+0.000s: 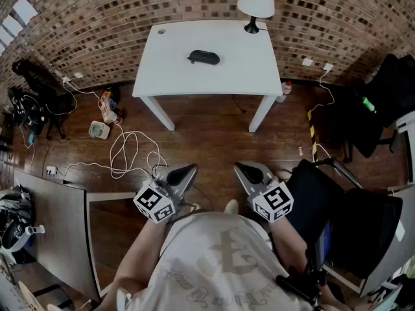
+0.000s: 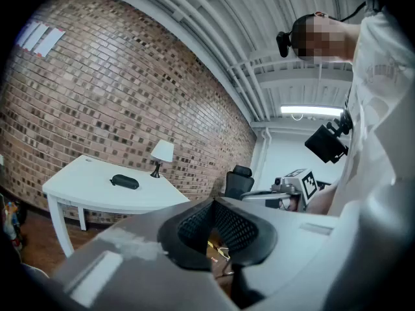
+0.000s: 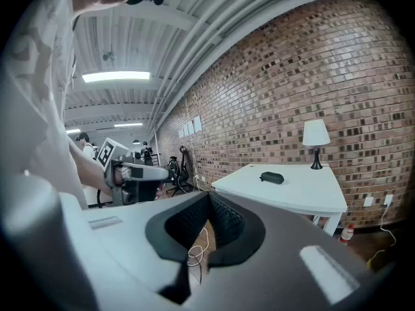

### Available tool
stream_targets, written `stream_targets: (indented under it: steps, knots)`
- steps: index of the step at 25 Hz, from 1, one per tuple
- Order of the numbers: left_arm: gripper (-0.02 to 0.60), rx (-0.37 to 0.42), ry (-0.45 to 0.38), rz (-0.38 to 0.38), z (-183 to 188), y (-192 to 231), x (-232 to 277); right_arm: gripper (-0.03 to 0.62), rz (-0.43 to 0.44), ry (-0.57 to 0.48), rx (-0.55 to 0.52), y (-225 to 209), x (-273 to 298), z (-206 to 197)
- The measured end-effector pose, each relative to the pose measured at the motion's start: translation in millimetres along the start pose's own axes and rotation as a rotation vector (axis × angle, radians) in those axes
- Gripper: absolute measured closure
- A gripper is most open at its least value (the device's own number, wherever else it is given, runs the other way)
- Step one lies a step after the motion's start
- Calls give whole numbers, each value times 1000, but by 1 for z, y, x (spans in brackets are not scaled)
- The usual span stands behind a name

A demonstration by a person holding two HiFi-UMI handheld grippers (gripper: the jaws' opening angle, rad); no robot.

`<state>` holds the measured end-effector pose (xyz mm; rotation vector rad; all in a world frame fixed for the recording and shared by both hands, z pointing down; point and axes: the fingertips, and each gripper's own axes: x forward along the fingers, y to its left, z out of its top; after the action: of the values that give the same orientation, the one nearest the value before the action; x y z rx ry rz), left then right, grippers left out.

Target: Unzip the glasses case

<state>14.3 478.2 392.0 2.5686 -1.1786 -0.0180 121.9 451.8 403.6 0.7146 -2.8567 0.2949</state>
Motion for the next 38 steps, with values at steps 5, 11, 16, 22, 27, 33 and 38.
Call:
stream_targets:
  steps: [5,11,16,22,27,33,38]
  knots:
    - [574,7,33,-39,-4,-23,18,586,-39,1,48,-12,-27,-10]
    - [575,4,52,5,-9,-36,36,586,-21,-8,78,-28,-47,-21]
    - [574,27,70,40,-8,-35,46,586,-16,-8,93,-37,-54,-25]
    - [575,36,90,58,-7,-25,58,586,9,-13,113,-46,-46,-32]
    - [575,37,97,29,-7,-6,73,586,-6,-9,107,-60,-27,-31]
    - [575,-5,78,-21,-5,32,109,586,-88,24,97,-101,-14,-21]
    - [574,-44,93,-87,1,69,139,586,-164,58,98,-135,11,-3]
